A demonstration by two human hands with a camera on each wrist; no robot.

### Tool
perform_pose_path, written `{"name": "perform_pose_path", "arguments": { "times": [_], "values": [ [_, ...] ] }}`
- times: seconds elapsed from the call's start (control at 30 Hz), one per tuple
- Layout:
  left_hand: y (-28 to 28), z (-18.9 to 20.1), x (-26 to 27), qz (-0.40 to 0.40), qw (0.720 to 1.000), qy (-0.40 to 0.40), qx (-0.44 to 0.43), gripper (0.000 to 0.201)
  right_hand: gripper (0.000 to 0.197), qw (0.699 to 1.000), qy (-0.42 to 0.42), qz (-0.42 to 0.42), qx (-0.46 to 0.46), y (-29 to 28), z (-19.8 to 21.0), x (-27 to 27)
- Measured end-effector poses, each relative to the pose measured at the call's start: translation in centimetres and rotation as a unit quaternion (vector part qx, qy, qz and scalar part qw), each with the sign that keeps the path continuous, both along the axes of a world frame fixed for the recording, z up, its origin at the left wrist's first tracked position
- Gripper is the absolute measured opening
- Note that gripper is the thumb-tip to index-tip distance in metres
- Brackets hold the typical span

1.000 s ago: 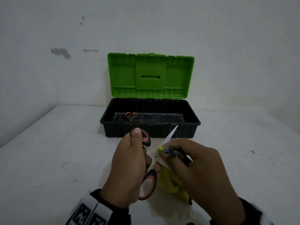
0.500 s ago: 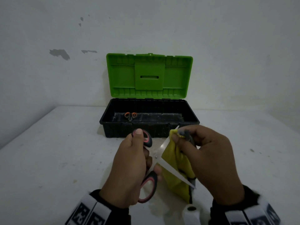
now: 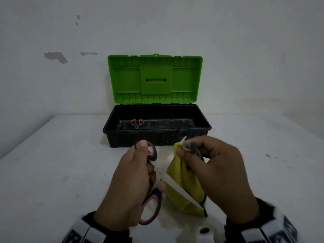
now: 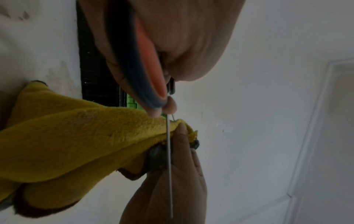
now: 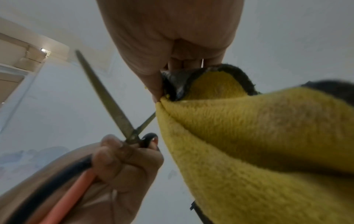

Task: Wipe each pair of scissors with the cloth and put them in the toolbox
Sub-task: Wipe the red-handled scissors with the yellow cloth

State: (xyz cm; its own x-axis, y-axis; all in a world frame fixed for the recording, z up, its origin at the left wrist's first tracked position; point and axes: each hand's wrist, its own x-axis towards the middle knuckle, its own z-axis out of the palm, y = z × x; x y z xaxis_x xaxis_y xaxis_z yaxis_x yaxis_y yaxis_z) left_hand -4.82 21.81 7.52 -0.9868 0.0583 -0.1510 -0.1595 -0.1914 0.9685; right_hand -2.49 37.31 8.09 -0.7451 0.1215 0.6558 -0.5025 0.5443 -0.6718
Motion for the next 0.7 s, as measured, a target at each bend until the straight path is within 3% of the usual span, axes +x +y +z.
{"name": "perform_pose_path", "arguments": {
  "times": [0.23,0.33,0.47,0.57,0.63,0.7],
  "values": [
    [-0.1,0.1,0.3,0.022,0.999,0.027,-0.01,0.039,0.002,0.997,-0.02,-0.064,-0.034,1.4,0.6,-2.1],
    [-0.3,-0.1,0.1,0.058,0.99,0.089,-0.09,0.039,0.006,0.997,-0.012,-0.063,-0.035,2.1,1.2,-1.7],
    [-0.5,0.1,0.2,0.097,0.966,0.176,-0.164,0.051,0.012,0.994,0.022,-0.021,0.101,0.5,1.6,0.4],
    [-0.2,0.7,0.5,0.107,0.945,0.233,-0.202,0.056,0.028,0.973,0.026,-0.011,0.229,-1.6,0.1,0.9],
    [0.1,1.2,0.8,0.112,0.935,0.256,-0.219,0.052,0.03,0.971,0.045,-0.031,0.231,-1.7,-0.7,0.3],
    [0.2,1.5,1.0,0.101,0.942,0.251,-0.2,0.043,0.029,0.977,0.058,-0.059,0.196,-1.1,-0.8,-0.3]
  ]
}}
